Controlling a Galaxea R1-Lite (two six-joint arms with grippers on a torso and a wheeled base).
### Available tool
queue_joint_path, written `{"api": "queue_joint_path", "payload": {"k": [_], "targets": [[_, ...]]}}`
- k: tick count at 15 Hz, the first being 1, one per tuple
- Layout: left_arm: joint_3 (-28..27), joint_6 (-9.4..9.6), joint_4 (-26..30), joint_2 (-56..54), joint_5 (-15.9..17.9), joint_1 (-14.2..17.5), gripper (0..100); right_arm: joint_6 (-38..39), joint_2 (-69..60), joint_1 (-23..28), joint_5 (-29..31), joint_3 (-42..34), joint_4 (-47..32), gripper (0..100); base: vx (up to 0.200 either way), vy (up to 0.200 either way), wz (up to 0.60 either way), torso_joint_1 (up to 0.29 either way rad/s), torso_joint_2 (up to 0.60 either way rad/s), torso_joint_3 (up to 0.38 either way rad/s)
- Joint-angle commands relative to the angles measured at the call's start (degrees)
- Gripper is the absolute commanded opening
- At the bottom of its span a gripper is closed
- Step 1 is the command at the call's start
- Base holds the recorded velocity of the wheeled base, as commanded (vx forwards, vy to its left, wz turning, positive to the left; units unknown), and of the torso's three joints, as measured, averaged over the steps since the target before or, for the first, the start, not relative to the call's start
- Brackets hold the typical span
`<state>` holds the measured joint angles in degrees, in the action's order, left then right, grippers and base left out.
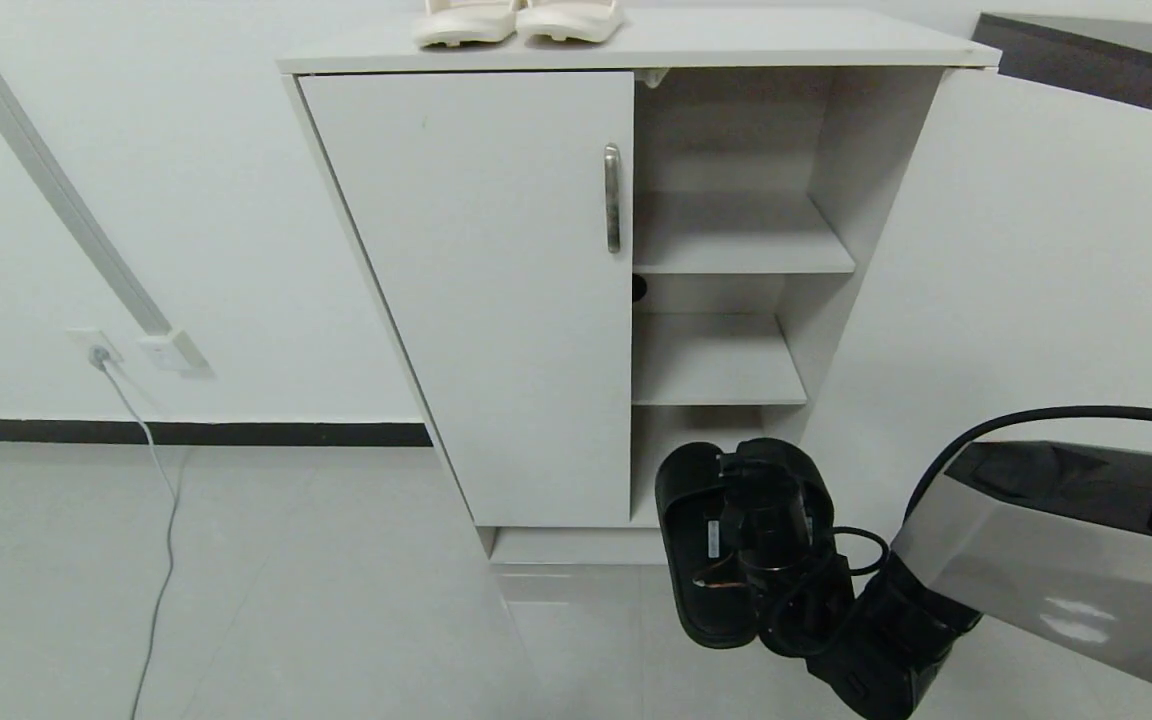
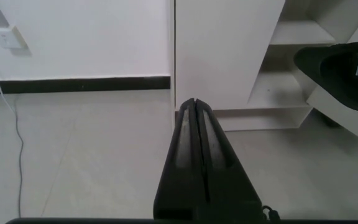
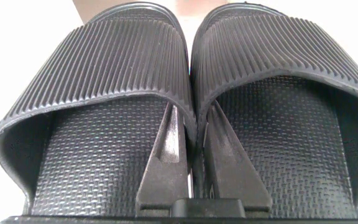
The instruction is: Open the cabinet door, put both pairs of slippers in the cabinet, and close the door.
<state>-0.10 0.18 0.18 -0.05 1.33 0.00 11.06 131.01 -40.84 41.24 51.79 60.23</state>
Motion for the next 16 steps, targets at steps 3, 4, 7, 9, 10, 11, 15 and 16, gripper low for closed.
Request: {"api": "queue_joint_path", "payload": {"k": [3, 4, 7, 9, 10, 11, 15, 16], "targets": [[0.01, -0.01, -0.01, 0.14, 0.08, 0.00, 0, 0.11, -0.06, -0.03, 0.07, -0.02, 0.06, 0, 0.000, 0.000, 0.00, 0.007, 0.01, -0.199], [0.01, -0.01, -0.01, 0.14, 0.08, 0.00, 0, 0.11, -0.06, 0.06, 0.07, -0.02, 0.06, 0, 0.000, 0.000, 0.00, 0.002, 0.00, -0.198], [0.01, -0.01, -0.01, 0.05, 0.08, 0.00, 0, -0.07, 0.03, 0.50, 0.07, -0.11, 1.55, 0, 0.000, 0.000, 0.00, 0.007, 0.01, -0.204], [0.01, -0.01, -0.01, 0.05, 0.08, 0.00, 0, -0.07, 0.21, 0.50, 0.16, -0.11, 2.17, 0, 0.000, 0.000, 0.00, 0.000, 0.01, -0.203], [0.01, -0.01, -0.01, 0.05, -0.01, 0.00, 0, -0.25, 0.21, 0.58, 0.16, -0.02, 4.19, 0, 0.000, 0.000, 0.00, 0.012, 0.00, -0.203], [0.01, -0.09, -0.01, 0.05, -0.01, 0.00, 0, -1.83, 0.21, 0.67, 0.24, -0.28, 7.88, 0, 0.000, 0.000, 0.00, -0.002, 0.01, -0.212], [0.01, -0.09, -0.09, 0.05, -0.01, 0.00, 0, -13.43, 4.16, 2.78, -0.81, -0.55, 29.68, 0, 0.000, 0.000, 0.00, 0.002, 0.00, -0.068], [0.01, -0.09, -0.09, 0.05, -0.01, 0.00, 0, -14.40, 4.16, 3.05, -1.78, -0.63, 29.77, 0, 0.000, 0.000, 0.00, 0.000, 0.00, 0.000]]}}
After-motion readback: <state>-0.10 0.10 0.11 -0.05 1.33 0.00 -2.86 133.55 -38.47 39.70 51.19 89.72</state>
